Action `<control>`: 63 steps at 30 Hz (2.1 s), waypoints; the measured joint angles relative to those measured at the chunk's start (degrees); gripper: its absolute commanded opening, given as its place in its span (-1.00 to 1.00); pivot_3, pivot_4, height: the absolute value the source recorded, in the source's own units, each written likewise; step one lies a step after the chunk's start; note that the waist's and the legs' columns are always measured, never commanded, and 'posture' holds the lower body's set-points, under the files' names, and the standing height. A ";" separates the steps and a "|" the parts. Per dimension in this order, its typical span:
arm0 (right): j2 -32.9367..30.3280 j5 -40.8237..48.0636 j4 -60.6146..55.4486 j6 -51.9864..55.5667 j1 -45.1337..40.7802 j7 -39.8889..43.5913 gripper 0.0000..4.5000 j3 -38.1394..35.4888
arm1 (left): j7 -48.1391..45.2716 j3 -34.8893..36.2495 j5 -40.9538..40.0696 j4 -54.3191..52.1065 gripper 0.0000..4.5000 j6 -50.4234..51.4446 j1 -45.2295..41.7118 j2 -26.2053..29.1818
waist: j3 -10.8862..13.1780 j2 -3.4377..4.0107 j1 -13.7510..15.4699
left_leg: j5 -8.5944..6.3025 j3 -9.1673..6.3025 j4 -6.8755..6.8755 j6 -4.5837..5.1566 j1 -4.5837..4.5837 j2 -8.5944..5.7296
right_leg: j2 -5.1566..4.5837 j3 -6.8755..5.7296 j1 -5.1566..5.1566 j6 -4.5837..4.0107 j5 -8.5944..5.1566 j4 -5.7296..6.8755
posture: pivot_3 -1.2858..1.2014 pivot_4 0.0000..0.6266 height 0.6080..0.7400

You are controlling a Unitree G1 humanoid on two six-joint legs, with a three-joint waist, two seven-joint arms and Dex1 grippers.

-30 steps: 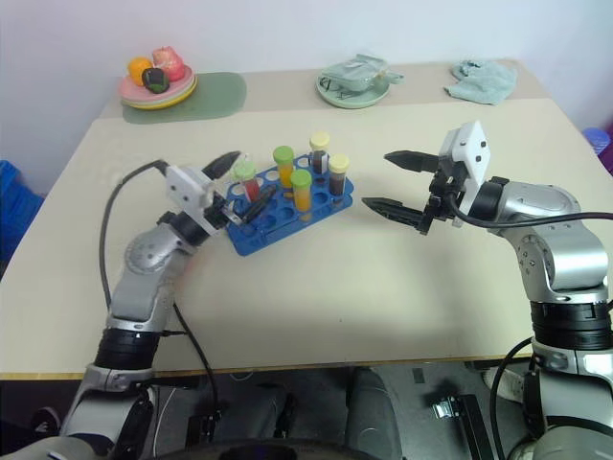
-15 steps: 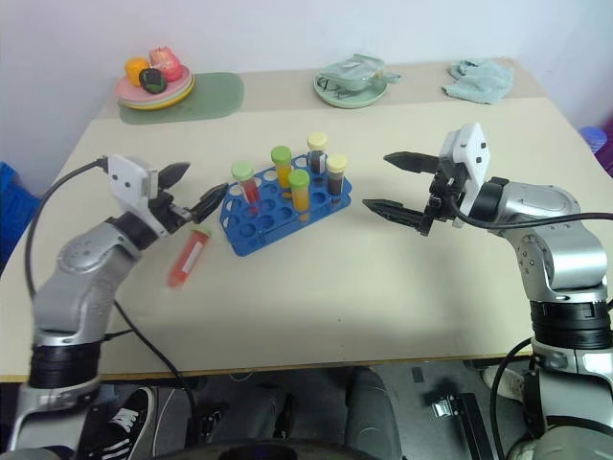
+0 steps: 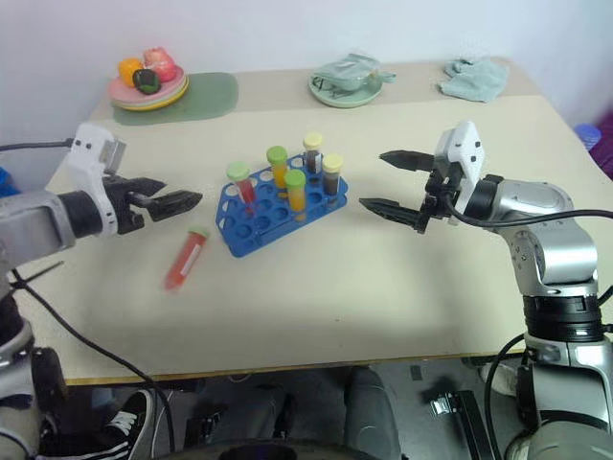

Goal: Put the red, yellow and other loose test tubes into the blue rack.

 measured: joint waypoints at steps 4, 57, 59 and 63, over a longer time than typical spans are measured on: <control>0.01 -0.31 0.11 -0.02 0.00 0.16 1.00 0.01 | 1.29 -1.66 -0.73 1.51 0.97 1.15 2.37 2.12 | 0.00 0.01 -0.76 | -0.01 0.01 0.00 -0.02 -0.01 0.02 | 0.00 0.00 -0.01 0.00 0.00 0.00 | 0.03 -0.52 1.00; 1.67 -0.40 -0.34 0.66 0.13 -0.99 1.00 0.84 | 14.39 -24.26 -10.86 26.81 -0.63 1.10 -7.21 2.06 | -0.04 0.09 -0.80 | -0.02 0.13 0.08 -0.04 0.01 0.00 | 0.00 0.00 -0.02 -0.01 0.01 0.06 | 0.03 -0.52 1.00; 1.67 -0.42 -0.34 0.65 0.12 -0.99 1.00 0.84 | 14.87 -23.48 -10.79 26.77 -0.63 1.15 -7.05 1.59 | -0.04 0.09 -0.77 | -0.02 0.13 0.08 -0.04 0.01 0.00 | 0.00 0.01 -0.01 -0.01 0.01 0.06 | 0.03 -0.52 1.00; 1.67 -0.48 -0.29 0.54 0.13 -1.06 1.00 0.84 | 16.76 -19.51 -7.37 25.03 -0.63 1.02 -5.76 -1.14 | -0.04 0.09 -0.67 | -0.02 0.12 0.10 -0.04 0.01 0.00 | 0.00 0.00 0.00 -0.02 0.02 0.06 | 0.03 -0.52 1.00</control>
